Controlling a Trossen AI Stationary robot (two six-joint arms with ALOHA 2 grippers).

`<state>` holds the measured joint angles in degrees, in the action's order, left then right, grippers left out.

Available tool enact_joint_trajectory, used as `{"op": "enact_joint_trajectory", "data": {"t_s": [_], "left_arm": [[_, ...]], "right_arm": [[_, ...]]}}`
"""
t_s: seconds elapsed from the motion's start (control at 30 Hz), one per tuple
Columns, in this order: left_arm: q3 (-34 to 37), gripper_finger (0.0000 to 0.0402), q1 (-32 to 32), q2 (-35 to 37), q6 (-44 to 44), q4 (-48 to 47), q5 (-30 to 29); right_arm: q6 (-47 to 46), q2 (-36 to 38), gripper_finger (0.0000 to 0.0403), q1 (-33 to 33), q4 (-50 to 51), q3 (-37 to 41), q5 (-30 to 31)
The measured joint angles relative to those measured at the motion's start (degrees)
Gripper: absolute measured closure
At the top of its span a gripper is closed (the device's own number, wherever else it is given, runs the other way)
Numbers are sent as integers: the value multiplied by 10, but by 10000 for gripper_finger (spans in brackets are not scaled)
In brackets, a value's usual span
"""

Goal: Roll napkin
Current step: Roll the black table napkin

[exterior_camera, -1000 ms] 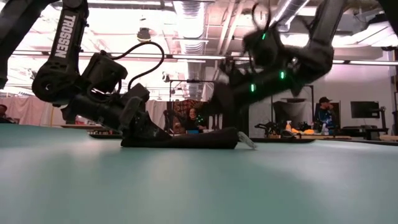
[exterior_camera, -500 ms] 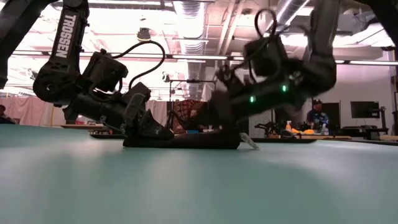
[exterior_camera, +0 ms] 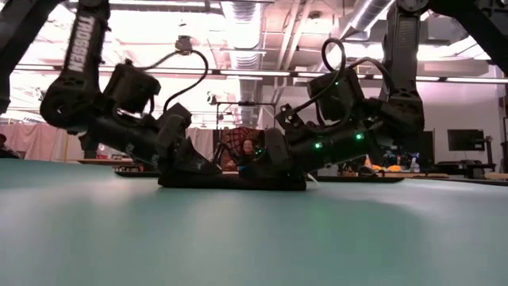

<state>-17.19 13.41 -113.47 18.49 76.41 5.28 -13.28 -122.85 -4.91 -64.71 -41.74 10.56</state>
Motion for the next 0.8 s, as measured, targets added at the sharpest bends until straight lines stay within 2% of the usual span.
{"op": "enact_joint_trajectory", "data": {"t_s": [0.1,0.23,0.37,0.6,0.8], "left_arm": [[11,401,-2,49,9,-19,10],[15,402,-2,108,-10,-87,-14],[16,402,-2,123,-13,-138,-22],[15,401,-19,125,-19,-31,-29],[14,402,-40,125,-57,-24,-90]], "right_arm": [[0,0,305,0,5,0,0],[0,0,305,0,6,1,0],[1,-1,305,0,7,1,-1],[2,-1,305,0,8,1,-1],[2,-1,305,0,9,1,-2]]}}
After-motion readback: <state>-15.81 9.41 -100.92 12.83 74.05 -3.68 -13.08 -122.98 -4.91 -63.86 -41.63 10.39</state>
